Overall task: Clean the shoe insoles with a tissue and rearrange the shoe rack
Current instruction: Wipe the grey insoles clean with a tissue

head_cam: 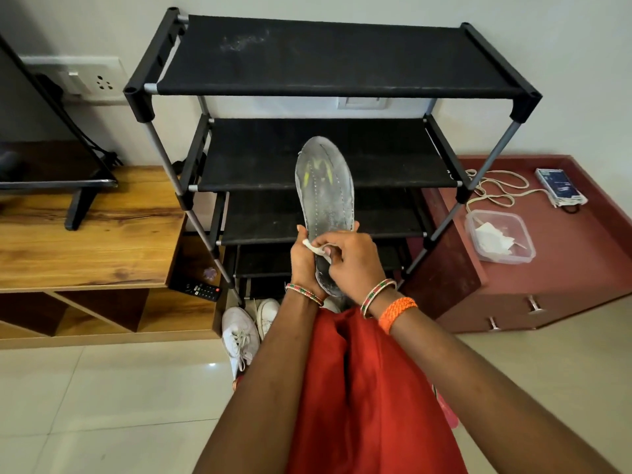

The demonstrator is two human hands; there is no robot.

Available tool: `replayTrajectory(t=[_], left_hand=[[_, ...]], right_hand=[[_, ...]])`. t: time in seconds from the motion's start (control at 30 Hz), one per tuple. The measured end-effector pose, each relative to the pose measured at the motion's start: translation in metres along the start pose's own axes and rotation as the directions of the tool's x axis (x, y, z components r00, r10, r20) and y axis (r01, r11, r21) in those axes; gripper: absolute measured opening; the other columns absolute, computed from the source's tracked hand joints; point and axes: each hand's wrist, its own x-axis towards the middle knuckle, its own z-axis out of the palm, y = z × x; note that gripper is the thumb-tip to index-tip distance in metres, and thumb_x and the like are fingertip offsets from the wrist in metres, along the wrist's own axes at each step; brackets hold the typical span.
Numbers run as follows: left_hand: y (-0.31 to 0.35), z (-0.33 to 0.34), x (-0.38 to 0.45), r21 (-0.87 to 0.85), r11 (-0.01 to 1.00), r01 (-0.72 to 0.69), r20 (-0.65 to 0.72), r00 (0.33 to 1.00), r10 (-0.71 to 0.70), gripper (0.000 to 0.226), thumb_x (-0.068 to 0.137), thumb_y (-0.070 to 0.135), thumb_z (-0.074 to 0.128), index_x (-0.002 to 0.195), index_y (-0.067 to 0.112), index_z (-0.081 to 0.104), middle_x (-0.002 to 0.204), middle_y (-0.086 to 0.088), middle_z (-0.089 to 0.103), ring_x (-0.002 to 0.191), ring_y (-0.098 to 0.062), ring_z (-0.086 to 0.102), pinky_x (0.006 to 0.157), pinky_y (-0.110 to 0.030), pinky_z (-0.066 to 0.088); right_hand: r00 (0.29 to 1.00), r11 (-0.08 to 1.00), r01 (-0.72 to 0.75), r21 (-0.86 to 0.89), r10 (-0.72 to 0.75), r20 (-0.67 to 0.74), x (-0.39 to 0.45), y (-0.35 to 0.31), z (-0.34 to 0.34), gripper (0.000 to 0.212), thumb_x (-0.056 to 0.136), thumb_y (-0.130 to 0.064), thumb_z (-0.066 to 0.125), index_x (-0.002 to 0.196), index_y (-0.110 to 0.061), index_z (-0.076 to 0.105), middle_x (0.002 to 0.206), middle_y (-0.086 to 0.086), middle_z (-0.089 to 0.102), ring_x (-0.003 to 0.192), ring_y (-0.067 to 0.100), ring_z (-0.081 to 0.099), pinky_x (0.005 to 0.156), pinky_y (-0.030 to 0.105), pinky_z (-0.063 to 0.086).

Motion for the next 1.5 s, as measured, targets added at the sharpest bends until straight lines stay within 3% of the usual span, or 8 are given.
replayTrajectory(t=[0.17, 0.3, 0.53, 0.7, 0.9, 1.03, 1.2, 1.5], left_hand=[[0.005, 0.005, -0.001, -0.018, 0.997, -0.081, 0.022, 0.996, 0.082, 0.063, 0.094, 0.055, 0.030, 0.098, 0.006, 0.070, 0.098, -0.015, 0.066, 0.090, -0.025, 0.063, 0.084, -0.036, 0.050], [0.003, 0.006, -0.008, 0.060, 0.995, -0.076, 0.049, 0.996, 0.073, 0.051, 0.088, 0.045, 0.049, 0.118, 0.005, 0.058, 0.095, -0.012, 0.064, 0.079, -0.023, 0.062, 0.070, -0.036, 0.053], [0.003, 0.006, -0.008, 0.076, 0.994, -0.073, 0.076, 0.995, 0.068, 0.036, 0.060, 0.012, 0.040, 0.088, 0.001, 0.061, 0.073, -0.011, 0.063, 0.065, -0.024, 0.061, 0.065, -0.029, 0.052], [-0.003, 0.013, -0.009, 0.119, 0.993, -0.018, 0.082, 0.997, 0.009, 0.044, 0.049, 0.004, 0.041, 0.088, 0.000, 0.063, 0.075, -0.013, 0.066, 0.070, -0.026, 0.064, 0.069, -0.031, 0.056], [0.004, 0.007, -0.006, -0.014, 0.999, -0.052, 0.057, 0.997, 0.052, 0.033, 0.066, 0.014, 0.040, 0.088, 0.003, 0.063, 0.075, -0.011, 0.066, 0.071, -0.022, 0.064, 0.078, -0.031, 0.050], [-0.005, 0.011, -0.004, 0.156, 0.987, -0.041, 0.045, 0.998, 0.035, 0.045, 0.096, 0.042, 0.034, 0.105, 0.007, 0.060, 0.087, -0.010, 0.069, 0.079, -0.020, 0.067, 0.074, -0.031, 0.053], [-0.008, 0.010, -0.006, 0.349, 0.937, -0.027, 0.035, 0.999, 0.016, 0.067, 0.096, 0.058, 0.020, 0.126, 0.007, 0.053, 0.094, -0.009, 0.069, 0.076, -0.018, 0.069, 0.059, -0.029, 0.056], [-0.010, 0.014, -0.005, 0.356, 0.933, -0.047, 0.007, 0.999, 0.048, 0.065, 0.096, 0.059, 0.019, 0.111, 0.011, 0.060, 0.093, -0.010, 0.069, 0.083, -0.021, 0.067, 0.066, -0.029, 0.055]], right_hand=[[0.876, 0.671, -0.481, 0.564, 0.333, 0.350, 0.021, -0.004, -0.037, 0.036, 0.080, 0.022, 0.048, 0.107, 0.003, 0.062, 0.081, 0.004, 0.062, 0.075, 0.010, 0.059, 0.060, 0.014, 0.052], [0.886, 0.558, -0.449, 0.698, 0.376, 0.270, 0.039, -0.002, -0.058, 0.030, 0.086, 0.016, 0.047, 0.091, -0.010, 0.061, 0.083, 0.005, 0.064, 0.077, 0.014, 0.064, 0.058, 0.022, 0.055], [0.980, 0.985, -0.133, 0.112, 0.147, -0.131, 0.070, 0.011, -0.056, 0.022, 0.082, 0.006, 0.058, 0.088, -0.012, 0.069, 0.071, 0.000, 0.062, 0.065, 0.010, 0.059, 0.063, 0.021, 0.053], [0.996, 0.973, 0.011, -0.230, 0.010, 0.092, 0.058, 0.020, -0.030, 0.027, 0.082, -0.001, 0.061, 0.105, -0.012, 0.070, 0.108, 0.010, 0.066, 0.098, 0.024, 0.063, 0.090, 0.031, 0.050], [0.990, 0.978, 0.066, -0.197, -0.039, 0.138, 0.018, 0.021, -0.010, 0.031, 0.080, 0.002, 0.058, 0.103, -0.014, 0.073, 0.105, 0.006, 0.071, 0.098, 0.024, 0.066, 0.090, 0.034, 0.051], [0.999, 0.950, 0.034, -0.310, -0.024, 0.037, 0.037, 0.023, -0.014, 0.029, 0.084, -0.003, 0.056, 0.105, -0.015, 0.072, 0.102, 0.012, 0.070, 0.096, 0.031, 0.064, 0.086, 0.039, 0.052], [0.994, 0.956, -0.094, -0.277, 0.075, -0.077, 0.050, 0.024, -0.021, 0.033, 0.088, -0.002, 0.054, 0.116, -0.014, 0.066, 0.110, 0.015, 0.067, 0.103, 0.031, 0.063, 0.089, 0.036, 0.052], [0.985, 0.959, -0.064, -0.276, 0.015, -0.174, 0.039, 0.018, -0.017, 0.031, 0.086, -0.003, 0.056, 0.114, -0.012, 0.063, 0.100, 0.016, 0.069, 0.093, 0.034, 0.065, 0.081, 0.039, 0.053]])
